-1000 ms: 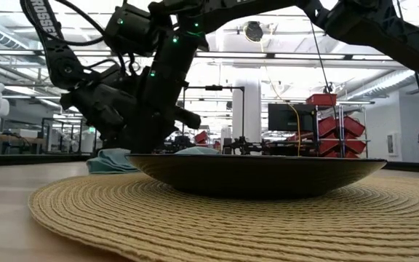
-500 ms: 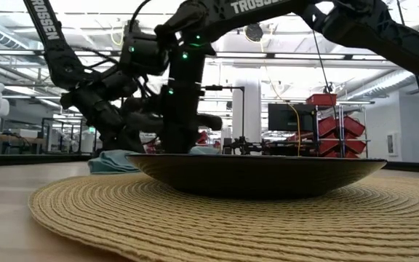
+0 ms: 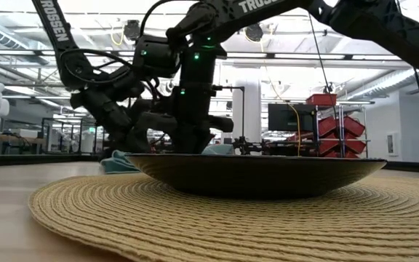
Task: Set table place
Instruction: Fold the blue napkin
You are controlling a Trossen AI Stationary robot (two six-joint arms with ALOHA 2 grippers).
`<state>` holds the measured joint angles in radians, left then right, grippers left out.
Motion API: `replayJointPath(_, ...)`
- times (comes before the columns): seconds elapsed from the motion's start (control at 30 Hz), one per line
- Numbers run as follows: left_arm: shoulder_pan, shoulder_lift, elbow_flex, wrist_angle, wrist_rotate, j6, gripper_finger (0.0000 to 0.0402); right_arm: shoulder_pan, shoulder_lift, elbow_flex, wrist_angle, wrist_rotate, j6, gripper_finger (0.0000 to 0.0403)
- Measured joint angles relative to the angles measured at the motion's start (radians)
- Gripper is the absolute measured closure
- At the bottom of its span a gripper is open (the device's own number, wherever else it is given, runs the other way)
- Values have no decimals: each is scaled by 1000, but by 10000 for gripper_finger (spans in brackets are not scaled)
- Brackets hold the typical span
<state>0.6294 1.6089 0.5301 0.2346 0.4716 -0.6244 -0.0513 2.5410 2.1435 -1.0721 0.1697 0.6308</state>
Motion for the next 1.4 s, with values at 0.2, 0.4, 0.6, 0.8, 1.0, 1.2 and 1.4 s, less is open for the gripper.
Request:
replayJointPath(0.2, -31, 40, 96, -18, 12, -1, 401, -15, -9, -1, -8, -21, 2, 365)
replayJointPath(0.4, -58, 141, 183, -3, 26, -2, 401, -20, -10, -2, -80, -26, 9, 365)
replayJointPath(0.6, -64, 203, 229, 10, 40, -8, 401, -27, -10, -2, -133, -22, 6, 365)
replayJointPath(0.8, -59, 214, 272, 13, 7, 4, 401, -41, -10, -2, -162, -11, -10, 365)
replayJointPath(1.0, -61, 215, 292, -25, 10, 35, 401, -50, -12, -3, -200, 14, -18, 365)
replayJointPath(1.2, -60, 213, 278, -66, 20, 58, 401, -49, -13, -4, -197, 15, -9, 365)
replayJointPath(1.4, -59, 208, 269, -109, 41, 100, 401, -27, -38, -8, -188, 50, 23, 364)
